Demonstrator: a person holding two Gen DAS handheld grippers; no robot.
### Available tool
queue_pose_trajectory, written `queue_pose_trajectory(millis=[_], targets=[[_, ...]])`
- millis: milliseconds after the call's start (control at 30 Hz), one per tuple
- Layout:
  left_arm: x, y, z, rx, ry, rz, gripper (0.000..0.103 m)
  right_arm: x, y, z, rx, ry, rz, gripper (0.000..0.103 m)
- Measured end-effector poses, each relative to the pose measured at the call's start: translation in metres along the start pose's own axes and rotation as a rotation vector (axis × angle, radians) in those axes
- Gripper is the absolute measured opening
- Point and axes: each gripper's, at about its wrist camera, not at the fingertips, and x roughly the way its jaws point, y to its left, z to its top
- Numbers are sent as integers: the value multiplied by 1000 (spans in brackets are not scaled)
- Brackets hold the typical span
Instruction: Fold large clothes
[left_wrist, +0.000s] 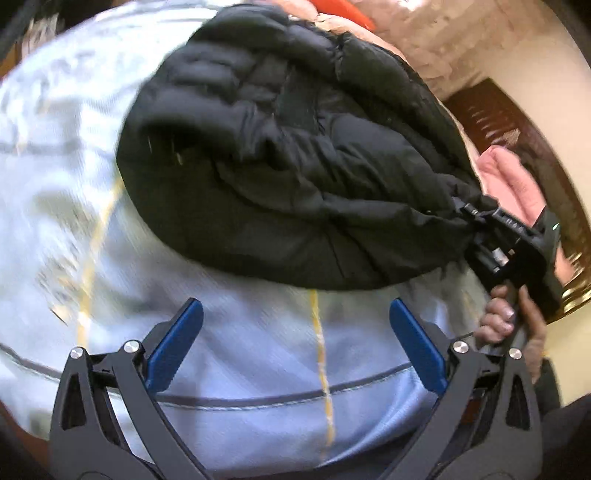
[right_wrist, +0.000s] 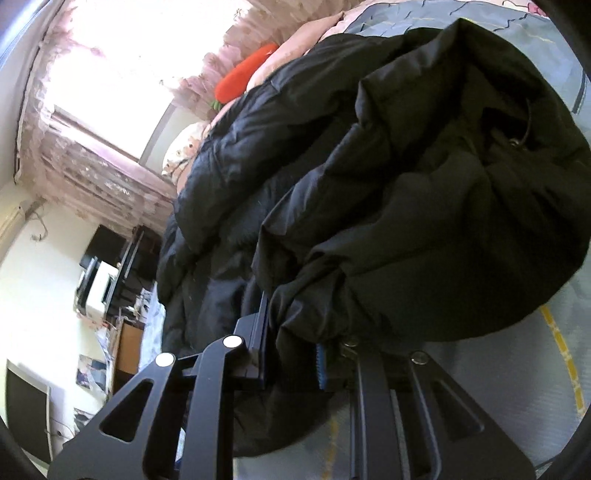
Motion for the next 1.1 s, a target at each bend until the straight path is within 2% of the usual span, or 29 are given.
queue_pose_trajectory(millis=[133,233,300,333,367,433,533,600,667,733,767,800,833,967,1100], targets=[[27,9,11,-102,-76,-107,101,8,-9,0,35,10,21,23],[47,10,25,-194,-135,-126,101,15,-7,1,57,18,25,27],[52,9,30,-241,-140,-161,101,14,-10,0,78,40,20,36],[52,12,30,-277,-129,-203,101,14,-13,-1,92,50,21,44],[49,15,27,-327,-127,-269,101,13,-17,-2,113,60,31,45],[49,19,26,-369,-150,-316,101,11,-24,-2,134,72,41,49],[57,22,39,-413,-216,-303,101,15,-39,-5,206,80,58,54],[65,24,49,-440,-263,-274,101,16,-46,-5,243,32,103,54],[78,20,66,-452,-265,-209,101,23,-46,-3,213,-2,109,54],[82,19,76,-471,-304,-202,101,32,-44,0,203,-22,113,54],[89,18,84,-479,-311,-182,97,36,-44,2,208,-40,128,54],[90,19,88,-481,-313,-147,85,39,-44,4,215,-50,141,54],[94,20,93,-479,-311,-101,48,42,-45,5,225,-54,149,50],[97,19,95,-445,-280,-143,26,35,-40,10,157,-69,157,28],[71,7,104,-406,-276,-206,19,10,-12,19,-6,-146,113,20]])
